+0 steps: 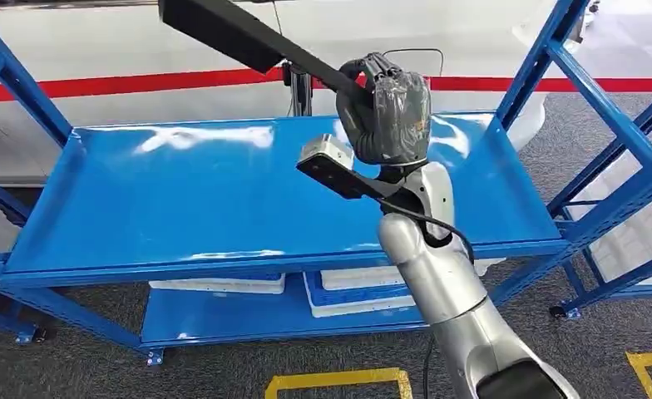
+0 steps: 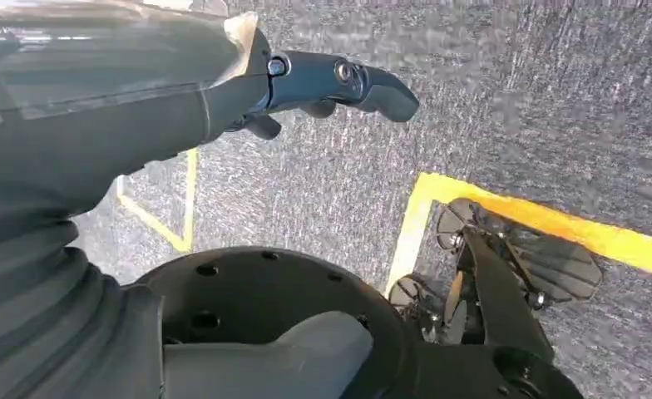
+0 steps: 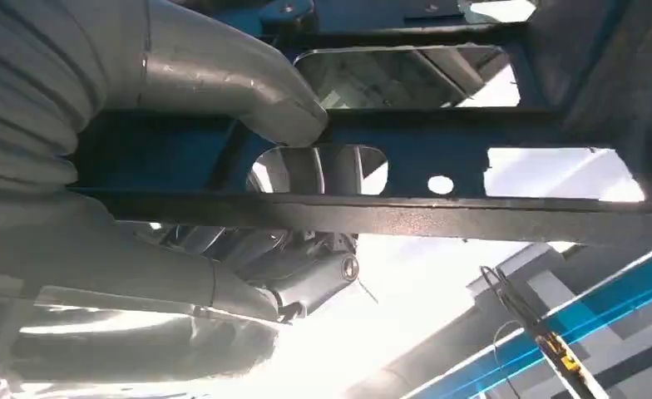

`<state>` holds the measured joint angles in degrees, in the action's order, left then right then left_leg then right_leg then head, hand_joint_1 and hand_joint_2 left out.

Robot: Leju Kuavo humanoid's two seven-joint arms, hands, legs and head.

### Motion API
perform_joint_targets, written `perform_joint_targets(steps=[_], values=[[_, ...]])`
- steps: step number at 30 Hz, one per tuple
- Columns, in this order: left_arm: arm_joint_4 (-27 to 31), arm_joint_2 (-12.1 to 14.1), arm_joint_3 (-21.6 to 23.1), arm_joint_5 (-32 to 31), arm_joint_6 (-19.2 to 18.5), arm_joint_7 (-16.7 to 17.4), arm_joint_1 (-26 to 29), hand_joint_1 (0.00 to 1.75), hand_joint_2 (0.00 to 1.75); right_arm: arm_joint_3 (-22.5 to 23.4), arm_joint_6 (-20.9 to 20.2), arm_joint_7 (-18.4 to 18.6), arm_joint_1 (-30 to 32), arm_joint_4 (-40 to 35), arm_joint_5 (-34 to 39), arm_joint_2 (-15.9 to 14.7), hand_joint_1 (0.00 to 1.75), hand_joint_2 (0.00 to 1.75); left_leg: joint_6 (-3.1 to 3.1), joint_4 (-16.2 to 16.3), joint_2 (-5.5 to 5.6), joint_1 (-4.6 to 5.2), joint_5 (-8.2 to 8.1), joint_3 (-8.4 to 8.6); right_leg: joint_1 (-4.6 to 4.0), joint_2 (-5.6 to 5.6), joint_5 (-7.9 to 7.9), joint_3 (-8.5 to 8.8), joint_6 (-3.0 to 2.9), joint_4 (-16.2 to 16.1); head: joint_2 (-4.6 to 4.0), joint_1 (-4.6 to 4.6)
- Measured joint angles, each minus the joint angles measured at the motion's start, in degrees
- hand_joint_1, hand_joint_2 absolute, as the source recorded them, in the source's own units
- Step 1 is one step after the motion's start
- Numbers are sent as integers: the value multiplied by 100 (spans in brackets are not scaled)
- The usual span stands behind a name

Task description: Take the parts from the cabinet and place them on the table.

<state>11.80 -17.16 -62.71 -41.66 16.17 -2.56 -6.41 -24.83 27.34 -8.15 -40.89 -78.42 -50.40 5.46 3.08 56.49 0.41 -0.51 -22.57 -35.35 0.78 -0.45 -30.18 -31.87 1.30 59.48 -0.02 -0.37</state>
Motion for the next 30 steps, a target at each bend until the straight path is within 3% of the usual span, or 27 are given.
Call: perform_joint_targets(steps=[2, 3, 4, 5, 6, 8, 9, 10, 13, 14, 15, 16, 19, 20, 21, 22, 24, 25, 26, 27, 29, 30], values=[[-2, -2, -13, 2, -18, 0, -1, 0, 175, -2, 13, -43, -23, 13, 135, -18, 175, 175, 6, 1, -12, -1, 5, -15, 18, -1, -431, -476, -56, 1014, 0, 20], [-2, -2, -17, 2, -39, 0, -1, 0, 175, -2, 15, -61, -22, 24, 181, -33, 175, 175, 4, 4, -14, -1, 7, -24, 19, 0, -540, -666, -38, 1420, 0, 22], [-2, -2, -20, 2, -48, -4, 0, 0, 175, -7, 15, -81, -22, 39, 225, -50, 175, 175, -4, 5, -14, -2, 13, -28, 21, 0, -539, -744, 5, 1585, 2, 28], [-2, -2, -24, 4, -52, -7, 1, 0, 175, -9, 17, -92, -24, 50, 253, -63, 175, 175, -19, 6, -12, -4, 22, -30, 35, 1, -431, -674, 70, 1448, 0, 24], [-2, -4, -26, 9, -57, -9, 1, 0, 175, -13, 20, -107, -28, 59, 277, -79, 175, 175, -33, 11, -10, -12, 31, -32, 55, 4, -242, -482, 142, 1069, 0, 28], [-2, -13, -31, 9, -68, -24, -2, 0, 175, -22, 24, -116, -61, 59, 308, -87, 175, 175, -84, 59, -9, -38, 38, -55, 124, 37, 175, 127, 277, -117, 0, 28], [2, -6, -35, 9, -68, -31, -8, 0, 175, -26, 31, -124, -72, 59, 317, -92, 175, 175, -145, 64, -1, -25, 55, -86, 54, -8, 138, 214, 195, -128, 2, 22], [0, -13, -37, 11, -68, -35, -14, 0, 175, -35, 35, -133, -80, 57, 317, -96, 175, 175, -179, 85, 1, -11, 71, -103, 11, -54, 258, 140, 151, -94, 0, 35], [0, -13, -57, 15, -85, -39, -14, 0, 175, -42, 52, -157, -72, 66, 321, -127, 175, 175, -255, 117, 24, -18, 131, -156, 17, -50, 228, 53, 44, -93, 0, 4], [0, -13, -57, 15, -85, -39, -14, 0, 175, -44, 52, -157, -72, 66, 321, -127, 175, 175, -259, 117, 25, -19, 134, -159, 22, -50, 232, 53, 35, -93, 0, 4], [0, -13, -61, 17, -85, -39, -12, 0, 175, -46, 52, -159, -73, 74, 321, -127, 175, 175, -277, 133, 39, -43, 142, -197, 75, -43, 272, 12, -28, -104, 0, 11], [0, -13, -63, 17, -85, -42, -14, 0, 175, -48, 55, -175, -85, 74, 323, -127, 175, 175, -305, 336, 10, -61, -147, -303, 66, -34, 341, -49, -138, -105, 2, -9], [0, -13, -66, 33, -101, -59, -21, 0, 175, -55, 66, -183, -80, 90, 341, -127, 175, 175, -363, 1686, 1, -60, -1013, -738, -7, -13, 458, -221, -280, -100, 2, -15], [0, -13, -68, 48, -101, -59, -21, 0, 175, -59, 68, -183, -75, 103, 356, -127, 175, 175, -356, 1946, 2, -60, -1106, -784, -32, -9, 493, -270, -288, -98, 2, -11], [0, -13, -68, 72, -101, -61, -21, 0, 175, -68, 70, -183, -72, 118, 369, -127, 175, 175, -330, 1969, 2, -56, -1070, -703, -64, -7, 534, -321, -297, -98, 0, -13], [0, -13, -70, 77, -98, -61, -21, 0, 175, -72, 70, -186, -74, 125, 374, -127, 175, 175, -285, 1745, 2, -45, -941, -508, -92, -8, 574, -364, -308, -97, 0, -13], [0, -15, -70, 87, -92, -61, -25, 0, 175, -79, 74, -192, -96, 127, 380, -125, 175, 175, -96, 741, 6, 31, -639, 212, -154, -16, 647, -429, -316, -98, 0, -13], [4, -9, -70, 92, -81, -61, -39, 0, 175, -81, 74, -192, -112, 127, 387, -122, 175, 175, 43, 267, 0, 100, -726, 499, -124, -6, 675, -436, -314, -97, 2, -4], [0, -15, -70, 94, -70, -61, -46, 0, 175, -81, 83, -192, -136, 131, 389, -122, 175, 175, 31, 195, -71, 111, -700, 559, -165, 2, 711, -453, -260, -111, 0, 26], [0, -22, -70, 103, -52, -61, -48, 0, 175, -89, 89, -192, -144, 146, 393, -114, 175, 175, 31, 179, -67, 161, -653, 543, -116, 28, 735, -451, -224, -112, 0, 0], [-2, -35, -76, 122, -35, -57, -49, 0, 175, -109, 101, -197, -152, 155, 406, -76, 175, 175, 105, 125, -57, 199, -589, 529, -83, 42, 807, -448, -156, -148, 2, -7], [-7, -50, -85, 131, -15, -55, -47, 0, 175, -118, 105, -197, -167, 159, 406, -68, 175, 175, 134, -54, -84, 122, -443, 545, -159, 33, 838, -467, -135, -162, 0, -17]])
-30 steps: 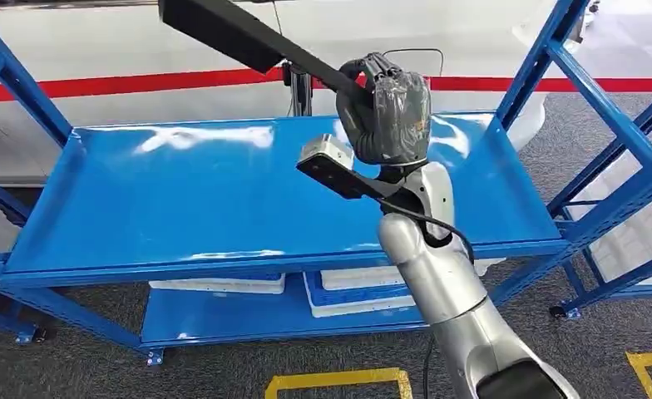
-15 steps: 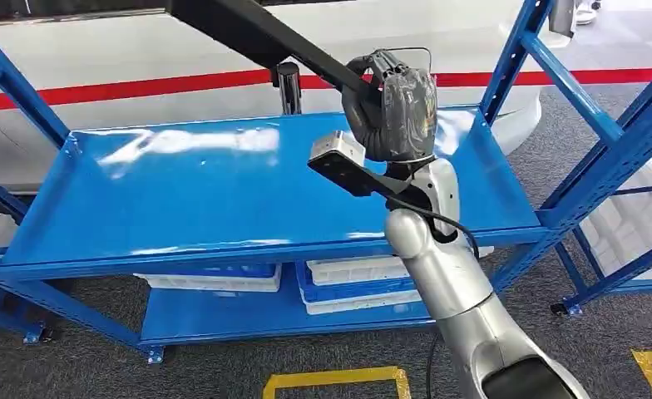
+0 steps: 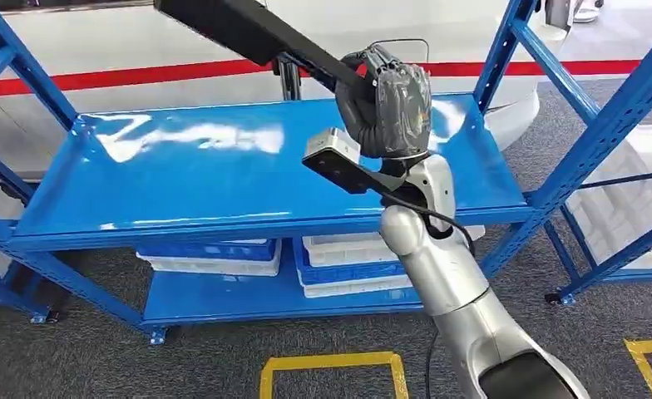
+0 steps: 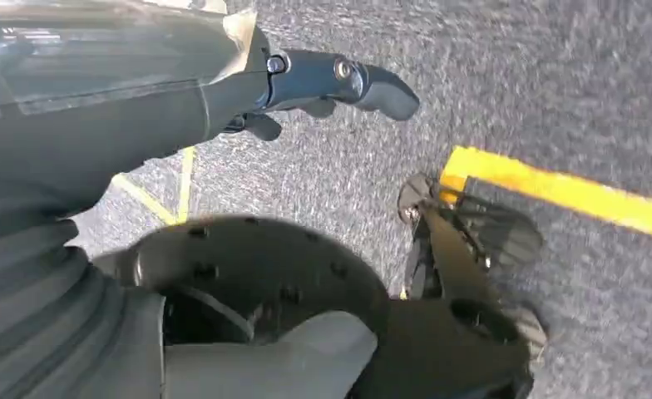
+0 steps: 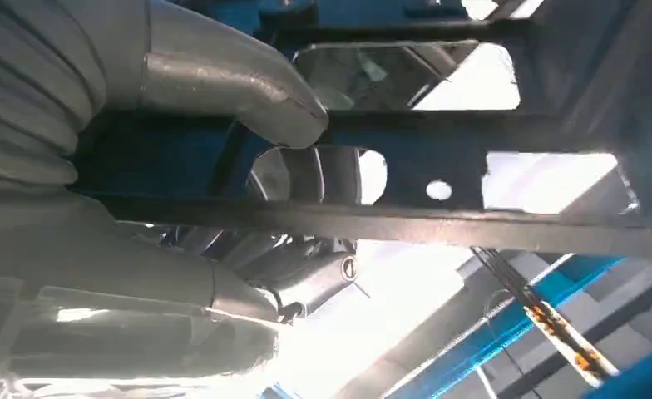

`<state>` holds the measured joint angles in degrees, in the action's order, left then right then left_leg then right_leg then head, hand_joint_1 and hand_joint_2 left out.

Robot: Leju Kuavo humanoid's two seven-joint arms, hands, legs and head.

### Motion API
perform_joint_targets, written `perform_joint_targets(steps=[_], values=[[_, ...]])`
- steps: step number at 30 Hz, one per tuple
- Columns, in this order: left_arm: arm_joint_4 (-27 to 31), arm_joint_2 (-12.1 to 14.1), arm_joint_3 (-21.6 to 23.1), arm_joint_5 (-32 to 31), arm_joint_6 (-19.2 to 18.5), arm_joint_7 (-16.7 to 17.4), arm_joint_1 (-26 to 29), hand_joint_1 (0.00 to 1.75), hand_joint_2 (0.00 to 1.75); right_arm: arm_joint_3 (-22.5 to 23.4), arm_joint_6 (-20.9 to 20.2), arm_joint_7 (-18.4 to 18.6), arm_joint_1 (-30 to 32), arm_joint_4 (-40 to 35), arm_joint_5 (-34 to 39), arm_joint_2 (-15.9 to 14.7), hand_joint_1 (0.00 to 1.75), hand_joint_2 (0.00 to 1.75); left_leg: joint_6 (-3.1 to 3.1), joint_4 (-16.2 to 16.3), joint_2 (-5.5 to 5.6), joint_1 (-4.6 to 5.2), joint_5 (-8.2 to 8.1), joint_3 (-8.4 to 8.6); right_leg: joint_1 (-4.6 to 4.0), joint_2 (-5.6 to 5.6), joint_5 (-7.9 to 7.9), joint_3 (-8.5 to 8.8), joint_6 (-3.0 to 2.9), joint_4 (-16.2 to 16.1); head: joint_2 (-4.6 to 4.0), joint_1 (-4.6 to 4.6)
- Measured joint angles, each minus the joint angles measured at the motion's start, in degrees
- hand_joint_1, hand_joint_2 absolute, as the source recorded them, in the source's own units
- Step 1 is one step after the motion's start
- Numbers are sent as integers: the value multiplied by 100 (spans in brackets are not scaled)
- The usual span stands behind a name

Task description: Take the parts from the cabinet and place them on the table.

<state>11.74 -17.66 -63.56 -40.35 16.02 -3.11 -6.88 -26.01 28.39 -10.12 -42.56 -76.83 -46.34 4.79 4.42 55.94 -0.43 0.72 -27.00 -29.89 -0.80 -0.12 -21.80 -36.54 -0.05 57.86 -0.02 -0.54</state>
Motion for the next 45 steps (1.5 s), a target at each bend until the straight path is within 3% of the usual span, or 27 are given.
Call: perform_joint_targets(steps=[1, 2, 4, 6, 8, 10, 11, 15, 16, 18, 20, 21, 22, 24, 25, 26, 27, 30, 31, 34, 35, 37, 39, 40, 41, 42, 45], values=[[0, -2, -11, 0, 15, -2, -10, 0, 175, -9, 15, 0, -15, 13, 4, 2, 175, 175, -54, -80, -31, -13, 105, 6, 25, 2, -119, -89, -10, 79, 0, -2], [0, -11, -20, 0, 20, -2, -14, 0, 175, -20, 28, -7, -48, 24, 7, 6, 175, 175, 13, -118, -33, -31, 189, -60, 27, -2, -398, -213, -61, 333, 0, 55], [-2, -13, -31, 4, 28, 0, -12, 0, 175, -31, 48, -20, -64, 44, 15, 18, 175, 175, -54, -117, -38, -60, 292, -211, 96, 2, -883, -447, -76, 1140, 0, 63], [-4, -22, -57, 4, 48, 0, -12, 0, 175, -52, 52, -20, -59, 81, 17, 24, 175, 175, -113, -105, -42, -100, 410, -374, 177, 2, -993, -524, 65, 1721, 2, 63], [-4, -26, -81, 7, 70, 0, -14, 0, 175, -63, 59, -20, -61, 116, 17, 44, 175, 175, -202, -79, -44, -167, 509, -521, 273, 9, -695, -149, 296, 1349, 0, 63], [-2, -24, -83, 7, 72, -4, -17, 0, 175, -72, 72, -20, -70, 123, 17, 72, 175, 175, -288, 75, -43, -197, 549, -680, 380, 39, -602, 542, 439, 337, 0, 81], [4, -24, -85, 7, 74, -22, -28, 0, 175, -87, 76, -20, -80, 123, 15, 109, 175, 175, -336, 157, -34, -192, 558, -793, 291, 11, -798, 773, 423, 58, 0, 140], [4, -26, -114, 15, 66, -52, -23, 0, 175, -116, 116, -22, -61, 144, 18, 151, 175, 175, -438, 189, -28, -208, 734, -877, 315, 6, -740, 521, 229, 118, 0, 72], [4, -26, -123, 15, 59, -65, -26, 0, 175, -116, 133, -22, -66, 149, 17, 157, 175, 175, -455, 262, -16, -244, 580, -945, 339, 19, -688, 528, 149, 116, 0, 72], [4, -26, -123, 24, 17, -100, -29, 0, 175, -118, 140, -22, -68, 151, 18, 197, 175, 175, -477, 957, 10, -236, -130, -1155, 305, 18, -572, 395, -9, 117, 2, 30], [4, -26, -125, 26, -7, -127, -32, 0, 175, -118, 140, -22, -61, 151, 17, 203, 175, 175, -503, 1824, 30, -238, -581, -1357, 255, 18, -467, 262, -45, 123, 2, 17], [4, -26, -127, 39, -26, -135, -31, 0, 175, -118, 140, -22, -41, 151, 17, 199, 175, 175, -495, 2073, 32, -237, -608, -1355, 230, 18, -410, 191, -46, 125, 0, 22], [4, -26, -129, 44, -33, -135, -29, 0, 175, -118, 142, -22, -23, 151, 17, 199, 175, 175, -471, 2028, 32, -236, -507, -1228, 208, 17, -360, 127, -46, 126, 0, 22], [4, -26, -131, 42, -85, -146, -30, 0, 175, -118, 149, -22, -10, 151, 15, 179, 175, 175, -368, 1294, 38, -216, -176, -629, 170, 6, -251, 11, -35, 125, 0, 22], [4, -26, -133, 37, -109, -157, -30, 0, 175, -114, 155, -20, -12, 147, 9, 171, 175, 175, -284, 795, 63, -188, -132, -254, 171, -4, -209, -17, -19, 128, 0, 19], [9, -20, -133, 13, -133, -168, -31, 0, 175, -98, 157, -13, -1, 129, 9, 162, 175, 175, -195, 342, 80, -152, -331, 39, 160, -3, -169, -44, 16, 127, 0, 28], [7, -20, -136, 4, -146, -177, -30, 0, 175, -85, 164, -9, 2, 120, 13, 136, 175, 175, -233, 233, 71, -133, -331, 100, 172, 13, -131, -49, 63, 116, 2, 32], [2, -29, -138, -4, -155, -183, -23, 0, 175, -85, 173, -9, 9, 103, 15, 94, 175, 175, -153, 143, 58, -65, -173, -5, 188, 26, 48, -53, 199, 4, 0, 15], [0, -29, -138, -2, -155, -183, -24, 0, 175, -68, 173, -9, 7, 103, 15, 57, 175, 175, -153, 24, 14, -135, -38, 9, 173, 26, -12, -78, 185, 70, 0, 15], [0, -31, -140, -4, -157, -186, -19, 0, 175, -37, 195, -9, 16, 96, 18, 0, 175, 175, -120, 1, -9, -113, 182, -207, 178, 22, -860, -394, 33, 894, 2, 48], [-2, -31, -140, -4, -162, -186, -20, 0, 175, -35, 197, -9, 35, 96, 17, -20, 175, 175, -120, 6, -12, -113, 262, -316, 179, 22, -1064, -497, 46, 1363, 0, 41], [-2, -31, -140, -4, -164, -186, -19, 0, 175, -17, 199, -9, 74, 96, 17, -46, 175, 175, -147, 17, -26, -115, 401, -504, 199, 22, -989, -473, 191, 1761, 0, 54], [-4, -31, -140, -11, -177, -190, -21, 0, 175, -15, 197, 0, 87, 94, 9, -63, 175, 175, -198, 48, -36, -127, 522, -692, 224, 25, -643, -30, 363, 1302, 2, 57], [-4, -31, -138, -37, -218, -199, -22, 0, 175, -13, 197, 22, 85, 88, -13, -70, 175, 175, -234, 100, -37, -134, 569, -781, 256, 29, -584, 330, 392, 820, 2, 57], [-2, -31, -138, -48, -232, -205, -22, 0, 175, -6, 199, 22, 85, 70, -20, -83, 175, 175, -275, 170, -37, -116, 595, -860, 268, 30, -788, 644, 359, 303, 0, 54], [0, -31, -136, -59, -247, -207, -26, 0, 175, 0, 203, 22, 105, 37, -20, -101, 175, 175, -309, 221, -34, -97, 635, -925, 165, -1, -942, 873, 270, -9, 2, 57], [0, -29, -136, -74, -275, -207, -12, 0, 175, 57, 234, -4, 192, 24, 37, -243, 175, 175, -369, 186, -22, -119, 779, -931, 177, 13, -870, 713, 153, 34, 0, 22]])
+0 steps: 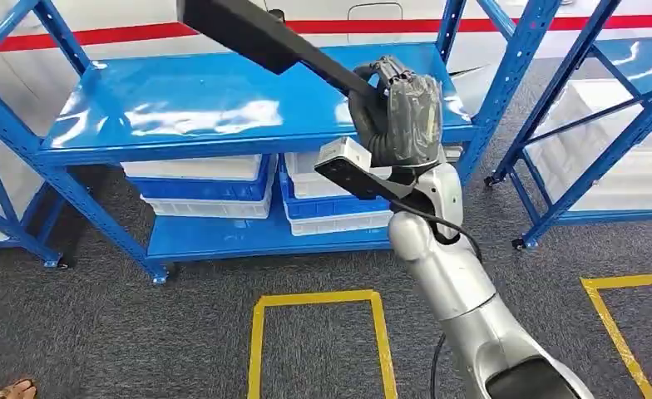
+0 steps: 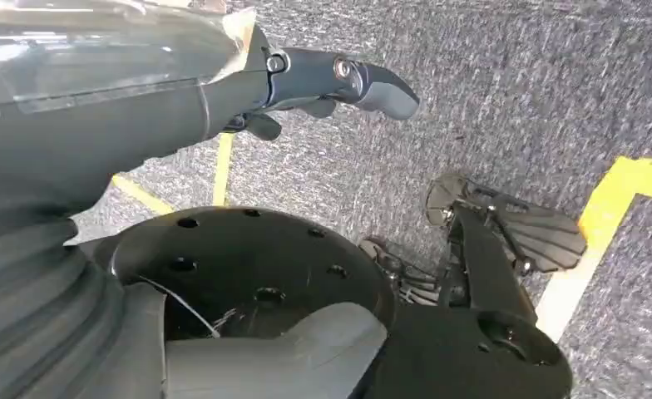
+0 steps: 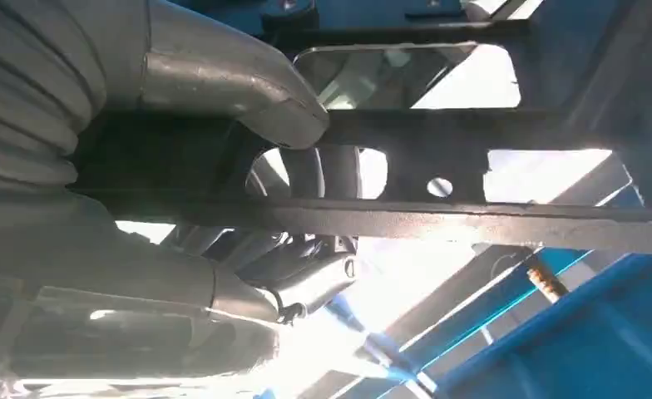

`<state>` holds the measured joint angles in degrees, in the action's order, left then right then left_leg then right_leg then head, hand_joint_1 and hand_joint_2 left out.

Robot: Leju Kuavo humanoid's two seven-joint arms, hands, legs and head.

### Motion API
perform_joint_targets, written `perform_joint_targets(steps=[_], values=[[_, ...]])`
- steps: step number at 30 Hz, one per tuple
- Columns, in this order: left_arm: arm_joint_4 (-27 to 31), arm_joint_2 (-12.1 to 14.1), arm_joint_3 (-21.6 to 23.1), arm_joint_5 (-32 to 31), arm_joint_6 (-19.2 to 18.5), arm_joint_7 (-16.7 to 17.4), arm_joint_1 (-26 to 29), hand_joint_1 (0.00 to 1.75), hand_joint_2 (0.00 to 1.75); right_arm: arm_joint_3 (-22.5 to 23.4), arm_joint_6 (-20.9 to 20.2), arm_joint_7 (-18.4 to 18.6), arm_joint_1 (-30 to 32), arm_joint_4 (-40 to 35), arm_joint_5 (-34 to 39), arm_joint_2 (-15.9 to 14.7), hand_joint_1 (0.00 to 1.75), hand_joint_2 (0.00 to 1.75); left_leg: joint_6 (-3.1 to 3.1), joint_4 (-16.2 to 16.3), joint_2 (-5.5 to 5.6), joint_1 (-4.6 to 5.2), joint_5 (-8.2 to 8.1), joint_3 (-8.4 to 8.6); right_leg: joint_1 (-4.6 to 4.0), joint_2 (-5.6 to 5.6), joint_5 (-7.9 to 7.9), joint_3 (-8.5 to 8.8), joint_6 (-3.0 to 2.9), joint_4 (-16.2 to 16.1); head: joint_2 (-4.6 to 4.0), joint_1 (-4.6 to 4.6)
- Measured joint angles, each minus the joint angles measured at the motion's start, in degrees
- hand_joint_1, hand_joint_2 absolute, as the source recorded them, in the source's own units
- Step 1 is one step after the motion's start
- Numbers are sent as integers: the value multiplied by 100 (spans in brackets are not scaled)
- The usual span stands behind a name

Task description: Take the parts from the cabinet and place them on the table.

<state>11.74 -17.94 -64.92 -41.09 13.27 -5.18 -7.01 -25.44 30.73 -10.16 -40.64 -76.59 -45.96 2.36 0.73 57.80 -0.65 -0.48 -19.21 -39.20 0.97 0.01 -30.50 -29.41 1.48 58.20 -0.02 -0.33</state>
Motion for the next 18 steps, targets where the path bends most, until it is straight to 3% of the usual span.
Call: perform_joint_targets(steps=[1, 3, 4, 5, 6, 7, 8, 10, 11, 12, 13, 15, 16, 17, 18], values=[[0, 2, -2, -24, 0, 0, 5, 0, 175, 15, 15, -17, 15, 0, 26, -44, 175, 175, -25, 25, 12, -34, -14, -42, 71, 17, 65, -35, -90, -16, 0, 2], [0, 4, 9, -59, -15, 2, 2, 0, 175, 68, 55, -57, 72, -33, 70, -96, 175, 175, -83, 464, 38, -41, -695, -198, 54, 24, 209, -120, -208, -11, 0, -33], [0, 9, 20, -77, -24, 2, 3, 0, 175, 96, 79, -81, 121, -72, 74, -122, 175, 175, -111, 923, 53, -44, -1045, -302, 48, 24, 269, -195, -211, -9, 0, -39], [2, 13, 22, -92, -46, 2, 2, 0, 175, 116, 112, -94, 184, -109, 76, -153, 175, 175, -129, 1382, 56, -45, -1282, -398, 37, 24, 323, -263, -208, -6, 2, -37], [2, 24, 24, -105, -70, 2, 0, 0, 175, 144, 133, -103, 259, -159, 81, -186, 175, 175, -138, 1766, 55, -45, -1390, -448, 29, 25, 375, -333, -200, -1, 0, -35], [2, 26, 28, -116, -83, 2, 0, 0, 175, 164, 135, -107, 324, -197, 81, -214, 175, 175, -135, 1900, 55, -46, -1328, -391, 22, 26, 427, -396, -196, 2, 0, -35], [2, 28, 28, -129, -96, 2, 2, 0, 175, 188, 138, -107, 373, -234, 81, -244, 175, 175, -117, 1807, 55, -46, -1191, -241, 18, 26, 469, -453, -184, 3, 2, -37], [2, 28, 35, -157, -122, 2, 1, 0, 175, 243, 140, -111, 428, -315, 76, -297, 175, 175, -27, 955, 63, -40, -857, 435, 4, 13, 565, -561, -149, 3, 0, -35], [4, 30, 42, -157, -125, 2, 0, 0, 175, 260, 140, -118, 436, -356, 81, -315, 175, 175, 45, 379, 94, -21, -897, 851, 13, 10, 614, -578, -145, 3, 2, -37], [4, 31, 46, -155, -129, 2, -1, 0, 175, 275, 140, -127, 441, -391, 96, -337, 175, 175, 80, 15, 90, 6, -1056, 1084, -29, 4, 646, -608, -96, 4, 2, -31], [4, 29, 48, -144, -118, 2, -1, 0, 175, 280, 138, -142, 441, -409, 127, -343, 175, 175, 67, -27, 91, 24, -1060, 1076, 0, 14, 693, -609, -35, -14, 2, -30], [2, 26, 50, -92, -68, 13, -2, 0, 175, 273, 131, -164, 436, -413, 160, -332, 175, 175, 147, -34, 87, 76, -993, 1025, 31, 21, 794, -618, 46, -54, 2, -53], [2, 24, 50, -64, -37, 17, -3, 0, 175, 271, 116, -183, 433, -411, 177, -330, 175, 175, 203, -129, 77, 78, -875, 1009, 1, 14, 857, -626, 104, -104, 0, -39], [0, 22, 50, -46, -13, 18, -6, 0, 175, 273, 114, -203, 403, -391, 201, -339, 175, 175, 218, -210, 23, 24, -756, 990, -4, 17, 700, -696, 70, 8, 0, -39], [0, 22, 50, -48, -13, 20, -6, 0, 175, 269, 114, -216, 340, -370, 236, -341, 175, 175, 253, -231, 25, 34, -687, 905, -13, 14, 430, -827, 14, 221, 0, -18]])
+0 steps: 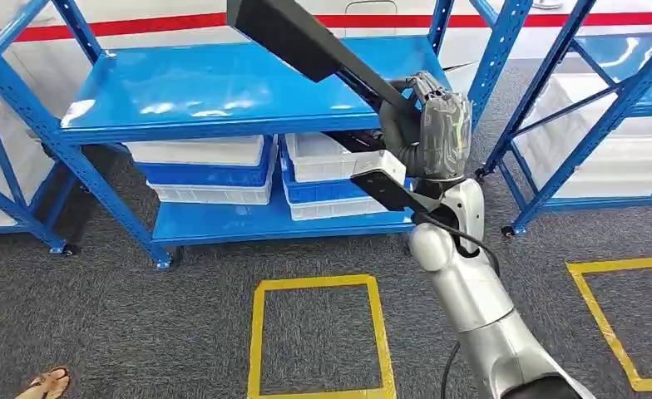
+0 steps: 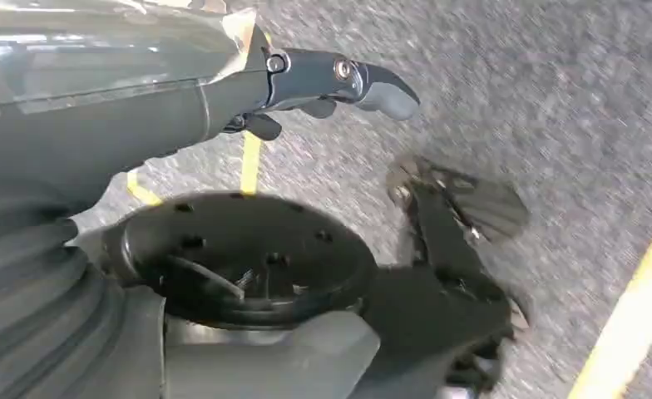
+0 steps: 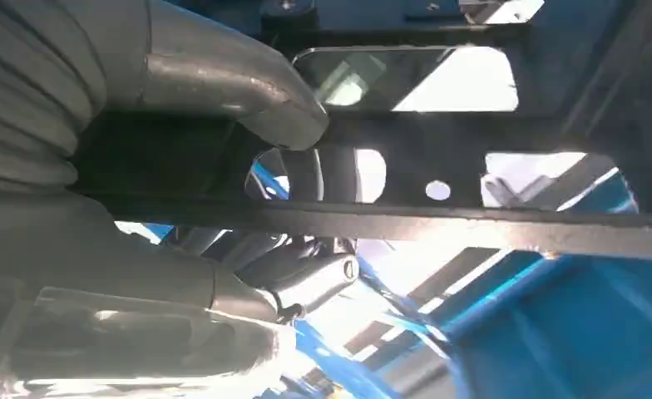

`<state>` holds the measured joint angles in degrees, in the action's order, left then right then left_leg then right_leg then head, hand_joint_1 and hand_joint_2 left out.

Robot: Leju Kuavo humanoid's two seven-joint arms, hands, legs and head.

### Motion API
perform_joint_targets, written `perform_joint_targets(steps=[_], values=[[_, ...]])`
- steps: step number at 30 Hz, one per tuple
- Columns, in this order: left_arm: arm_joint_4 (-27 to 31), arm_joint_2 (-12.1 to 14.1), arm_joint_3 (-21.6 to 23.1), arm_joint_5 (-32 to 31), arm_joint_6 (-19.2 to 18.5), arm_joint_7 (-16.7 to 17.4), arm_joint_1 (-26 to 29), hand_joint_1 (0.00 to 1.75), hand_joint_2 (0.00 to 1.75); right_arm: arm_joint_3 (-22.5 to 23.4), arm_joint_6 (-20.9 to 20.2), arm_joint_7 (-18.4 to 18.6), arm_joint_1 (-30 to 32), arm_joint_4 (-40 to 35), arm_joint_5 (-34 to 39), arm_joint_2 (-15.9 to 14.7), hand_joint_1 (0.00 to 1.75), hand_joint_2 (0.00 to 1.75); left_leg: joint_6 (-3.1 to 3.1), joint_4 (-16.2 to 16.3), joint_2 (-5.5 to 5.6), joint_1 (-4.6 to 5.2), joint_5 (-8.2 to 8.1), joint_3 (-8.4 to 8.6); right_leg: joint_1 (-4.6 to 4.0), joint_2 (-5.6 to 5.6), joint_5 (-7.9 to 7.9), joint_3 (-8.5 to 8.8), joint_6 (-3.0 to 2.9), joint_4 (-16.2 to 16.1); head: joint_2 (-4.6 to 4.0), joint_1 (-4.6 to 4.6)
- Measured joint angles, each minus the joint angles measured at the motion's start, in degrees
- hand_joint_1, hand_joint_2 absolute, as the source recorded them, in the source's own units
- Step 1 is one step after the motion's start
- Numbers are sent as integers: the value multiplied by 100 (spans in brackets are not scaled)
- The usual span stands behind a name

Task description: Take the parts from the cabinet and place them on the table.

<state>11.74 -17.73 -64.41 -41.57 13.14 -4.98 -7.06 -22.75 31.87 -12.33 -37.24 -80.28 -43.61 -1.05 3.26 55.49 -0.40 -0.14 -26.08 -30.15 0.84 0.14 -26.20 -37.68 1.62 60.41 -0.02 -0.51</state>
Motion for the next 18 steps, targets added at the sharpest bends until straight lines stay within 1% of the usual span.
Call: perform_joint_targets(steps=[1, 2, 3, 4, 5, 6, 7, 8, 9, 10, 11, 12, 13, 14, 15, 16, 17, 18], values=[[0, -2, 0, 0, -4, 0, 2, 0, 175, 0, 2, -15, -66, 37, 40, -4, 175, 175, 20, 6, -10, 4, 68, -92, 9, 0, -315, -125, -56, 394, 2, 3], [0, -2, 0, -7, -21, -2, 3, 0, 175, 0, 4, -37, -97, 79, 85, -22, 175, 175, 28, 10, -13, 8, 141, -184, 12, -1, -562, -246, -70, 837, 0, -2], [0, -2, 0, -9, -44, -4, 1, 0, 175, 4, 9, -52, -106, 101, 127, -48, 175, 175, 28, 16, -13, 10, 216, -287, 13, 0, -715, -342, -41, 1272, 0, -2], [0, 0, 0, -11, -50, -7, 3, 0, 175, 6, 11, -66, -105, 127, 162, -68, 175, 175, 21, 21, -12, 9, 284, -376, 15, 0, -702, -341, 24, 1508, 0, 7], [0, 0, 0, -11, -55, -7, 5, 0, 175, 9, 11, -74, -108, 157, 181, -83, 175, 175, 6, 29, -12, 7, 360, -476, 30, 0, -545, -223, 126, 1497, 0, 2], [-2, -2, 0, -11, -57, -9, 5, 0, 175, 11, 11, -76, -122, 177, 193, -92, 175, 175, -14, 50, -11, 3, 418, -572, 35, 0, -352, -15, 210, 1272, 0, 5], [-2, -2, 0, -11, -57, -13, 4, 0, 175, 20, 11, -83, -147, 195, 197, -111, 175, 175, -43, 93, -10, -6, 470, -674, 47, 1, -201, 294, 263, 846, 0, 5], [0, -2, 0, -11, -57, -15, 2, 0, 175, 24, 11, -94, -172, 204, 201, -118, 175, 175, -78, 161, -10, -3, 505, -748, 67, 4, -192, 656, 259, 335, 0, 9], [2, -2, 0, -11, -57, -17, -3, 0, 175, 22, 11, -103, -196, 206, 201, -118, 175, 175, -112, 238, -10, 40, 527, -847, 64, -4, -415, 1027, 206, -183, 0, 13], [0, -2, 0, -18, -55, -20, -8, 0, 175, 24, 13, -111, -190, 208, 203, -116, 175, 175, -140, 258, -15, 42, 573, -868, -21, -27, -494, 1032, 113, -290, 2, -17], [0, -2, 0, -18, -55, -19, -7, 0, 175, 30, 13, -114, -196, 223, 208, -127, 175, 175, -159, 258, -13, 53, 623, -869, -11, -23, -481, 944, 98, -291, 0, -6], [0, -2, 0, -18, -57, -20, -4, 0, 175, 35, 13, -114, -196, 230, 210, -131, 175, 175, -168, 243, -10, 47, 665, -878, -13, -23, -457, 925, 53, -261, 2, -26], [0, 0, 0, -33, -77, -20, 6, 0, 175, 37, 13, -111, -193, 247, 214, -136, 175, 175, -189, 244, -8, 29, 708, -900, 44, -5, -409, 881, -22, -272, 0, -26], [2, 4, 2, -63, -112, -28, 6, 0, 175, 37, 22, -111, -202, 258, 225, -142, 175, 175, -234, 302, 6, -12, 559, -950, 84, 15, -341, 858, -101, -276, 0, -30], [2, 4, 4, -90, -140, -37, 6, 0, 175, 41, 26, -111, -201, 258, 234, -149, 175, 175, -270, 487, 9, -13, 215, -1012, 80, 19, -272, 833, -179, -275, 0, -35], [2, 4, 9, -118, -171, -50, 2, 0, 175, 50, 28, -107, -200, 256, 245, -162, 175, 175, -305, 837, 26, -14, -161, -1095, 77, 21, -203, 763, -209, -268, 0, -43], [2, 4, 11, -123, -181, -57, -2, 0, 175, 57, 33, -107, -195, 252, 247, -175, 175, 175, -320, 1054, 30, -15, -325, -1144, 76, 21, -169, 723, -211, -264, 0, -43], [2, 4, 11, -123, -181, -57, -2, 0, 175, 57, 33, -107, -195, 252, 247, -175, 175, 175, -320, 1054, 30, -15, -325, -1144, 76, 21, -169, 723, -211, -264, 0, -43]])
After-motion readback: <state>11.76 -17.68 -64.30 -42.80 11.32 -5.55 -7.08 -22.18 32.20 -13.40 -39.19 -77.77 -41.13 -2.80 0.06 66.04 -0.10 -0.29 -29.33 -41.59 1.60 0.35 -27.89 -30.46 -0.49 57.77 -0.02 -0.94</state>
